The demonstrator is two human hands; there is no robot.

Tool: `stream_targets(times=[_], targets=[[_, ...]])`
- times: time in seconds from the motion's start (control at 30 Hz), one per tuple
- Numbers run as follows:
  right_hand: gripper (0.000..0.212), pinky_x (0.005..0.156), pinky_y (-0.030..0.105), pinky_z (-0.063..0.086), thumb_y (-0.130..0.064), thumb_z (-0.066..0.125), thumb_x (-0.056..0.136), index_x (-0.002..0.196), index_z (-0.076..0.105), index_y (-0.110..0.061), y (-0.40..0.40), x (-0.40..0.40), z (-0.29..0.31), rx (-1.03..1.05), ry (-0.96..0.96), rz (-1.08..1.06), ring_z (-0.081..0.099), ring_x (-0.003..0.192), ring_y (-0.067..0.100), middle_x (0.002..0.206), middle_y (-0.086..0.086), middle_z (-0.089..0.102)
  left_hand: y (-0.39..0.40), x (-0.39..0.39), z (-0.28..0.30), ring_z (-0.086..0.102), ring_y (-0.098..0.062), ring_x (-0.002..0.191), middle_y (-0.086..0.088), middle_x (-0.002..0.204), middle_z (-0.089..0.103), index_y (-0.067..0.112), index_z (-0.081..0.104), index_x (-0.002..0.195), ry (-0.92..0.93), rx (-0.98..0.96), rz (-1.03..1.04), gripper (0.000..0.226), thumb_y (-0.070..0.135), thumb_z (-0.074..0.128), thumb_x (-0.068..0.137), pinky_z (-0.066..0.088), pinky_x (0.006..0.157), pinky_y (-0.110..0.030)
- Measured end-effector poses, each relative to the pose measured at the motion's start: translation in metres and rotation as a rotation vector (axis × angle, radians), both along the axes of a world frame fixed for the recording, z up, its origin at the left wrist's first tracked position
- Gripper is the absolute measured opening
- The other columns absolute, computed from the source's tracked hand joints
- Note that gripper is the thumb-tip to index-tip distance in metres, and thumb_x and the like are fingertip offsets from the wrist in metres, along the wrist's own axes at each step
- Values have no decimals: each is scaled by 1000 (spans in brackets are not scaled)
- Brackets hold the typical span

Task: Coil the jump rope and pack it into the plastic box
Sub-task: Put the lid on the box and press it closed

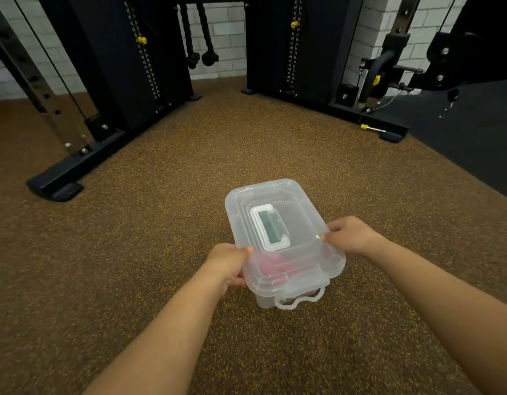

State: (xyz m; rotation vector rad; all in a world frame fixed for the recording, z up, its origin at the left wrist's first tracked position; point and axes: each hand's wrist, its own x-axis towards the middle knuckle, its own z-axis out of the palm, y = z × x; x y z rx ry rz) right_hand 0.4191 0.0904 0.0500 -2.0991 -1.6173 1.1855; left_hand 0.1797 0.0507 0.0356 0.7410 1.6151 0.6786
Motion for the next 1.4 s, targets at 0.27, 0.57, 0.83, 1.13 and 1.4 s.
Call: stream_targets(times=[0.27,0.57,0.83,1.13,1.4], targets=[[18,57,27,57,-17,59,89,98,72,-9,-16,-49,-5,-69,127,76,68,70,20,92,10,73,-30,-62,7,71,-25,83,-15,97,72,1,61,112,63,-10,-22,23,16,55,95,60,58,-33],[22,51,24,54,-18,60,91,108,66,-5,-32,-127,-15,-158,314,171,69,73,15,92,8,73,-64,-144,12,69,-24,82,-13,95,72,6,65,103,162,-4,36,17,16,53,95,58,59,-33],[24,85,47,57,-22,59,90,110,66,-11,-47,-152,-20,-103,317,205,71,93,24,101,8,74,-74,-161,12,68,-26,83,-10,87,71,11,67,94,147,40,132,13,15,55,94,57,72,-42],[41,114,43,32,-20,40,95,137,42,-21,-88,-147,-35,832,-227,995,41,136,23,145,8,46,-109,-150,-10,10,-10,146,8,158,18,32,21,148,1053,666,-758,55,47,29,97,10,121,-38],[104,108,49,38,-62,75,55,139,40,-12,-97,-150,-58,927,-700,1233,48,129,35,139,15,50,-115,-152,-40,13,-25,147,-7,158,24,19,12,151,1354,699,-952,127,84,55,51,2,114,-45]])
